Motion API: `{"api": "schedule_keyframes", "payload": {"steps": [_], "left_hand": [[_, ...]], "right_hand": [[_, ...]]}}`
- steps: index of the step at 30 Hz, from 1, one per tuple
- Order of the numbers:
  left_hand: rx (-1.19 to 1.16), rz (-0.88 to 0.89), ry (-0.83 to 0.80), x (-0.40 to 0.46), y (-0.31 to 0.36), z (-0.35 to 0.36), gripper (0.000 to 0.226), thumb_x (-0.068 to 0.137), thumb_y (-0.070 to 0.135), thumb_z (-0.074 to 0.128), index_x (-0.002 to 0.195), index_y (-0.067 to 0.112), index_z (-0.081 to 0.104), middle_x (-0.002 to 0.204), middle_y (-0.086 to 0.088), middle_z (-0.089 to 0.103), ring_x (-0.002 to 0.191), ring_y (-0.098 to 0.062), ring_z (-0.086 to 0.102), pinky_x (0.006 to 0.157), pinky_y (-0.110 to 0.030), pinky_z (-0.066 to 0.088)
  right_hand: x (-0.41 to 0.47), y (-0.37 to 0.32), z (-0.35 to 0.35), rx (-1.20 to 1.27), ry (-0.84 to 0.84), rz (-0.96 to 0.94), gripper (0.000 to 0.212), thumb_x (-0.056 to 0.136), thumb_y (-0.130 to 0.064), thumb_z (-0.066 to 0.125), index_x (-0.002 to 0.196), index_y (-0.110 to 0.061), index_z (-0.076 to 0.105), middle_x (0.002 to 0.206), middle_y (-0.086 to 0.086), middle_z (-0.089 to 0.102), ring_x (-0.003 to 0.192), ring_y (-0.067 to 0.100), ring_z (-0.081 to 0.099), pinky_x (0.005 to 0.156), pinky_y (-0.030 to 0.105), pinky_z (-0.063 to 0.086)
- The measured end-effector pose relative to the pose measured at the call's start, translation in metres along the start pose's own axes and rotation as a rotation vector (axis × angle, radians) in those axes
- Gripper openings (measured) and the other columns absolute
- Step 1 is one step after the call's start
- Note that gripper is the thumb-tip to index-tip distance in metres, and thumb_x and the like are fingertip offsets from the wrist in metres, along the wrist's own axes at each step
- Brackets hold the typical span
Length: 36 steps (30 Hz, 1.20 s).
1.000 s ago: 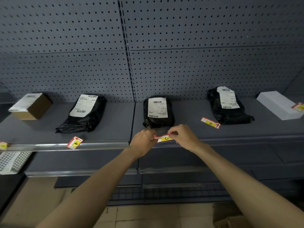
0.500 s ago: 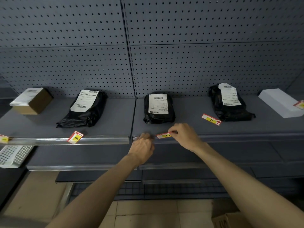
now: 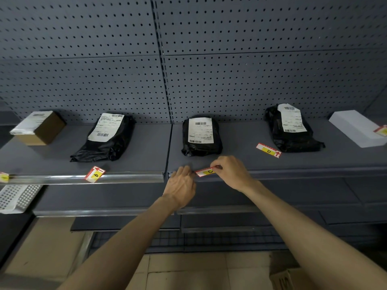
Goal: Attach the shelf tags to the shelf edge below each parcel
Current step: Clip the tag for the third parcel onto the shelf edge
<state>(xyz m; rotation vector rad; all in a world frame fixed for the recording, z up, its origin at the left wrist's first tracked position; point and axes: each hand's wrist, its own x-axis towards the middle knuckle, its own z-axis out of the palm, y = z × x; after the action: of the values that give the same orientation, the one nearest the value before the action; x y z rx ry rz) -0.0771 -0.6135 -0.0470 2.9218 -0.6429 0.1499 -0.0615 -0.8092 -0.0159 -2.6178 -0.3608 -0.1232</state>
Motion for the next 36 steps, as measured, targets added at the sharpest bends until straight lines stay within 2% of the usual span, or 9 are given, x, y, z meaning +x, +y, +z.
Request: {"api": "schedule_keyframes", "payload": {"steps": [6, 12, 18, 24, 26, 29, 32, 36], "left_hand": [[-0.016, 0.01, -0.004, 0.0, 0.001, 0.001, 0.039, 0.091, 0.019, 0.044, 0.128, 0.01, 0.053, 0.119, -0.007, 0.052, 0.108, -0.024, 0.047, 0.093, -0.038, 0.041], [-0.042, -0.015, -0.01, 0.0, 0.0, 0.001, 0.034, 0.09, 0.017, 0.044, 0.119, 0.009, 0.059, 0.116, -0.007, 0.054, 0.106, -0.024, 0.049, 0.093, -0.037, 0.041], [-0.087, -0.024, 0.019, -0.006, 0.0, 0.004, 0.035, 0.089, 0.017, 0.045, 0.119, 0.011, 0.061, 0.116, -0.005, 0.056, 0.108, -0.023, 0.05, 0.097, -0.036, 0.04], [-0.111, -0.069, 0.053, -0.004, 0.0, -0.002, 0.032, 0.09, 0.015, 0.047, 0.116, 0.011, 0.064, 0.117, -0.005, 0.057, 0.11, -0.023, 0.051, 0.099, -0.035, 0.04], [-0.115, -0.072, 0.063, -0.002, -0.002, -0.006, 0.028, 0.09, 0.017, 0.047, 0.111, 0.011, 0.066, 0.115, -0.006, 0.058, 0.108, -0.024, 0.051, 0.096, -0.036, 0.042], [-0.131, -0.061, 0.086, 0.005, -0.004, -0.016, 0.023, 0.09, 0.017, 0.05, 0.103, 0.01, 0.067, 0.108, -0.007, 0.06, 0.102, -0.025, 0.055, 0.087, -0.037, 0.047], [-0.154, -0.042, 0.12, 0.014, 0.001, -0.026, 0.019, 0.089, 0.016, 0.052, 0.098, 0.01, 0.067, 0.1, -0.008, 0.062, 0.095, -0.025, 0.058, 0.078, -0.037, 0.049], [-0.21, 0.021, 0.143, 0.029, 0.025, -0.035, 0.015, 0.088, 0.018, 0.054, 0.093, 0.009, 0.065, 0.095, -0.008, 0.062, 0.091, -0.026, 0.058, 0.073, -0.038, 0.048]], "right_hand": [[0.002, -0.008, -0.001, 0.015, 0.031, -0.016, 0.015, 0.091, -0.016, 0.061, 0.094, -0.019, 0.075, 0.091, 0.0, 0.07, 0.078, 0.019, 0.062, 0.067, 0.036, 0.05], [0.005, -0.011, 0.0, -0.086, -0.053, -0.043, 0.017, 0.094, -0.015, 0.057, 0.095, -0.017, 0.074, 0.09, 0.003, 0.066, 0.078, 0.023, 0.061, 0.068, 0.038, 0.05], [0.005, -0.01, 0.007, -0.153, -0.091, -0.055, 0.019, 0.096, -0.015, 0.053, 0.101, -0.018, 0.071, 0.094, 0.003, 0.063, 0.083, 0.024, 0.06, 0.064, 0.032, 0.036], [0.007, -0.01, 0.013, -0.168, -0.061, -0.05, 0.019, 0.097, -0.017, 0.053, 0.105, -0.017, 0.07, 0.098, 0.004, 0.062, 0.085, 0.024, 0.061, 0.064, 0.031, 0.037], [0.006, -0.011, 0.011, -0.148, -0.042, -0.038, 0.021, 0.095, -0.022, 0.056, 0.113, -0.017, 0.066, 0.107, 0.003, 0.062, 0.09, 0.025, 0.063, 0.066, 0.032, 0.041], [-0.001, -0.01, 0.003, -0.111, 0.009, -0.008, 0.038, 0.094, -0.035, 0.058, 0.126, -0.015, 0.056, 0.116, 0.004, 0.061, 0.094, 0.024, 0.065, 0.071, 0.036, 0.051], [-0.009, -0.004, -0.009, -0.148, 0.067, 0.012, 0.036, 0.095, -0.039, 0.055, 0.12, -0.014, 0.056, 0.11, 0.003, 0.062, 0.085, 0.02, 0.066, 0.064, 0.029, 0.046], [-0.026, 0.013, -0.03, -0.208, 0.1, 0.078, 0.025, 0.095, -0.035, 0.055, 0.11, -0.015, 0.058, 0.11, 0.003, 0.063, 0.087, 0.021, 0.065, 0.065, 0.029, 0.044]]}}
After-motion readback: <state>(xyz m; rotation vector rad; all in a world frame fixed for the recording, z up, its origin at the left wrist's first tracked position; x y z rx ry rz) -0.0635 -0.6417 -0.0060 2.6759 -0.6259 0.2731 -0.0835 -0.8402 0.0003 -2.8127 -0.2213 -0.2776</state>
